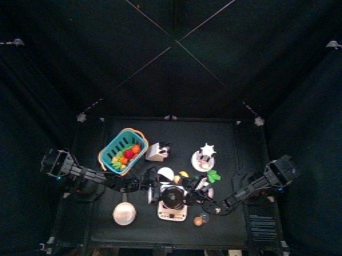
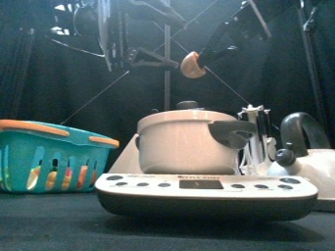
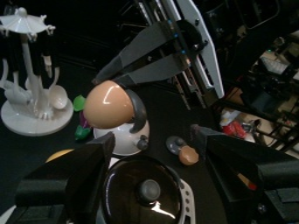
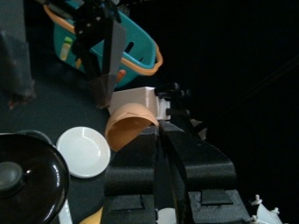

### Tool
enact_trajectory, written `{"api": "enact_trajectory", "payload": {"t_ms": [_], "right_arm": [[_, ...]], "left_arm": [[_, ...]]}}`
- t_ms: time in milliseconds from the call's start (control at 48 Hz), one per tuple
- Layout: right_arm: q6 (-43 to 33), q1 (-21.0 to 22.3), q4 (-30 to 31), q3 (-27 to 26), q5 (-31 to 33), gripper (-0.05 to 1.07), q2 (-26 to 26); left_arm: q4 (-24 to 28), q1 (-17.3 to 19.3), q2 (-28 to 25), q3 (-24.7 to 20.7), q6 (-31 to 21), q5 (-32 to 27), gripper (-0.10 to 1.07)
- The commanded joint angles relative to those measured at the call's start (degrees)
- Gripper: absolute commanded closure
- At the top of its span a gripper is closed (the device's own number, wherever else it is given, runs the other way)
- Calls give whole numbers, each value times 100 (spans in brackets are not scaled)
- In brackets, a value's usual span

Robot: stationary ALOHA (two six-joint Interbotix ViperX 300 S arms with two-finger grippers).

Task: Hand over eggshell to other hand

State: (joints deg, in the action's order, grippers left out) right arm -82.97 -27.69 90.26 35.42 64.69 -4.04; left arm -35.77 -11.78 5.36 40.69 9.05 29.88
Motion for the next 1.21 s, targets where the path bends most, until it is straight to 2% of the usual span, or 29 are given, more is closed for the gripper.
{"api": "enact_trajectory", "payload": {"t_ms": [0, 188, 750, 875, 1188], "right_arm": [[-26, 9, 44, -149, 26, 59, -26], [-18, 0, 44, -246, 26, 59, 53], [0, 18, 44, -404, -70, 59, 193], [0, 18, 44, -404, -114, 59, 202], [-18, 26, 53, -404, -123, 58, 202]], "left_arm": [[-62, 62, -70, -185, -105, 360, -4], [-70, 149, -343, -185, -123, 888, -4], [-70, 290, -475, -105, -123, 1055, -2], [-70, 290, -475, -97, -123, 1046, 3], [-79, 290, -431, -53, -132, 1028, 23]]}}
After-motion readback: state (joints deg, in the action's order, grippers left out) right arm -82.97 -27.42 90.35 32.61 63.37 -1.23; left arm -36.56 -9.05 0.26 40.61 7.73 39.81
